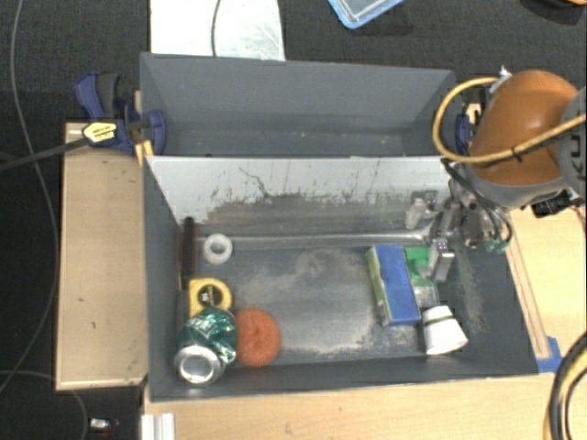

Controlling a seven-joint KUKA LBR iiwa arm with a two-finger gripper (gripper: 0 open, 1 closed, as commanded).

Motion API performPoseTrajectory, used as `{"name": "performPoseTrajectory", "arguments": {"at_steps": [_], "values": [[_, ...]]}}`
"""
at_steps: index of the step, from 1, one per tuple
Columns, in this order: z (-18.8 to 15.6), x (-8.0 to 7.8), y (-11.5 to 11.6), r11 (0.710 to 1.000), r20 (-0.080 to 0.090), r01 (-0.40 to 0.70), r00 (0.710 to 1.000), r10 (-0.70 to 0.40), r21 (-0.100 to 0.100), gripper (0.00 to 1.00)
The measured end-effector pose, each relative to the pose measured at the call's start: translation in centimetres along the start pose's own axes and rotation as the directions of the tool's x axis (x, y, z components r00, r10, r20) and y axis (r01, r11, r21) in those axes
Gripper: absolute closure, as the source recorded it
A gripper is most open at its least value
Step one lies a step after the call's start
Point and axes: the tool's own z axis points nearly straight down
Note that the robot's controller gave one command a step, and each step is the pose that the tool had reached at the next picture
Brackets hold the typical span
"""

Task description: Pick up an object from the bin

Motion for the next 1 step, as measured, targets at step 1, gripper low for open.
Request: {"name": "performPoseTrajectory", "arguments": {"at_steps": [1], "values": [[-0.46,-0.18,0.04,1.000,0.008,0.003,1.000,-0.003,0.001,0.00]]}}
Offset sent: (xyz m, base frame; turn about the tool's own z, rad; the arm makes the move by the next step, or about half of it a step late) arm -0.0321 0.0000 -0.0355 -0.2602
